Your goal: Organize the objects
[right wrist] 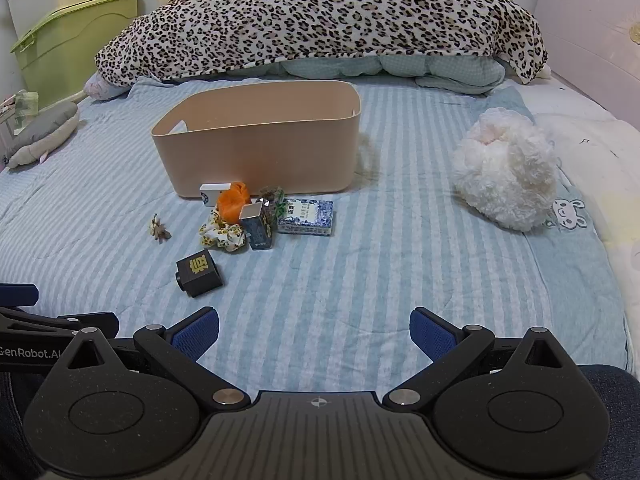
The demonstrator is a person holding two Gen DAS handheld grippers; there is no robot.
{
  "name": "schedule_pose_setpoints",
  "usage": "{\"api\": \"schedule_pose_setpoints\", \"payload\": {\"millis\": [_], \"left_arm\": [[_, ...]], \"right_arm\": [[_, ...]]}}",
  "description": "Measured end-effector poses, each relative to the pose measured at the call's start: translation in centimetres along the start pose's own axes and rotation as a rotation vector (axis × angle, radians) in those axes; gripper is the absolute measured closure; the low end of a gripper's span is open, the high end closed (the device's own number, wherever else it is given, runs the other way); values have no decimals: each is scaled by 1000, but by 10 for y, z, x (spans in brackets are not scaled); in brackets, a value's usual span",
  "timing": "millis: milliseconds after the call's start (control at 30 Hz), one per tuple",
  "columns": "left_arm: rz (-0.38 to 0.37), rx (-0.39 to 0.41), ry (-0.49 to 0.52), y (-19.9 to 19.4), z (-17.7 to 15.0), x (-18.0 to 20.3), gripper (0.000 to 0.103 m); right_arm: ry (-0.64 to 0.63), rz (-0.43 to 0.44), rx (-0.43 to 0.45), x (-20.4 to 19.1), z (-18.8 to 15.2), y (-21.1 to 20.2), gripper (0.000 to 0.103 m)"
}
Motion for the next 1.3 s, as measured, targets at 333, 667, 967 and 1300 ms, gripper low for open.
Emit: {"api": "schedule_pose_setpoints", "payload": {"millis": [333,667,967,1300], "left_arm": [[2,2,1,0,0,-1,0],[6,3,11,0,-1,1,0],[9,4,13,0,-1,1,0],[13,-6,12,6,0,0,0]], "right_arm": [[1,-4,-3,0,-1,0,0],[6,-1,-6,1,0,0,0],[10,-2,-7,2,0,0,0],[16,-7,-19,6,-1,6,0]]}}
Point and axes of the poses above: each gripper's, at about its wrist camera, not at the fingertips, and y roughly the way its jaws point, x to its right, z to its top, the point moved 2 cm from there along y, roughly the way its jaws point, and after that the axes turned 3 degrees about z, right-handed, at the moved point
